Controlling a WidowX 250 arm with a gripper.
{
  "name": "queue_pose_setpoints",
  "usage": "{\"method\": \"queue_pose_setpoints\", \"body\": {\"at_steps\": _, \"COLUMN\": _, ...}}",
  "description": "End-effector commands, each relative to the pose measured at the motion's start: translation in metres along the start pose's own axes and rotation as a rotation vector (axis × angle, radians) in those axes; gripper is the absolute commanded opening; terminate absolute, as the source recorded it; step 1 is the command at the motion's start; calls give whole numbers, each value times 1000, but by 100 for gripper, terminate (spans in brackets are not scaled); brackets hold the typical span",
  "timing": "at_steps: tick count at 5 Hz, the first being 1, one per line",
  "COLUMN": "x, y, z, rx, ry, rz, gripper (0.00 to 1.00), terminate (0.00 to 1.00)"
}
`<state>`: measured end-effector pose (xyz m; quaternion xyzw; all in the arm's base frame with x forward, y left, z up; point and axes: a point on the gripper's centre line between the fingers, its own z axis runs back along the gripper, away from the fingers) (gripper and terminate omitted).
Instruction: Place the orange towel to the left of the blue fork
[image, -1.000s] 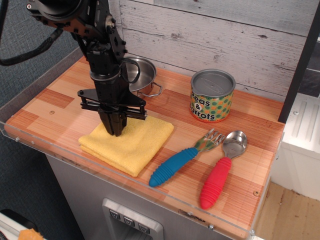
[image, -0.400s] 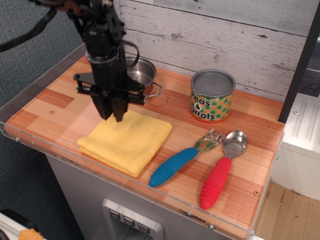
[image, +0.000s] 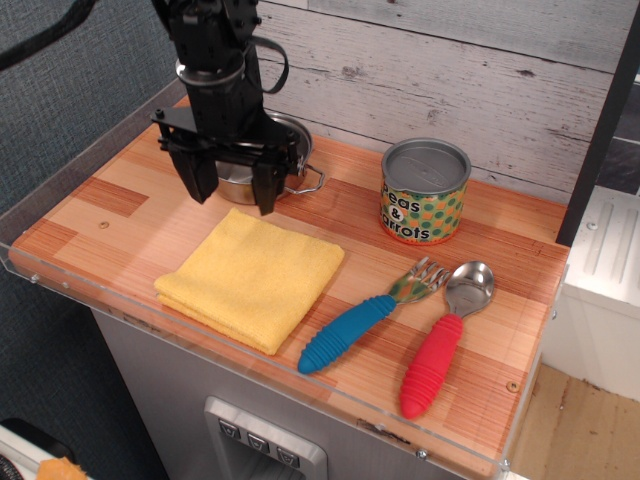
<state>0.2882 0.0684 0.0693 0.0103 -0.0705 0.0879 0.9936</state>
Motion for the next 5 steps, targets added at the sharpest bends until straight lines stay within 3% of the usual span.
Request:
{"method": "queue_pose_setpoints", "body": {"at_steps": 1, "x": 24, "y": -2, "z": 29, "rx": 49, "ry": -50, "rz": 26, "gripper": 100, "terminate": 0}}
{"method": "queue_pose_setpoints", "body": {"at_steps": 3, "x": 37, "y": 41, "z": 29, "rx": 43, "ry": -33, "rz": 148, "gripper": 100, "terminate": 0}}
{"method": "queue_pose_setpoints", "body": {"at_steps": 4, "x": 39, "y": 48, "z": 32, "rx": 21, "ry": -31, "rz": 141, "gripper": 100, "terminate": 0}}
{"method": "queue_pose_setpoints", "body": {"at_steps": 5, "x": 39, "y": 48, "z": 32, "rx": 21, "ry": -31, "rz": 141, "gripper": 100, "terminate": 100}}
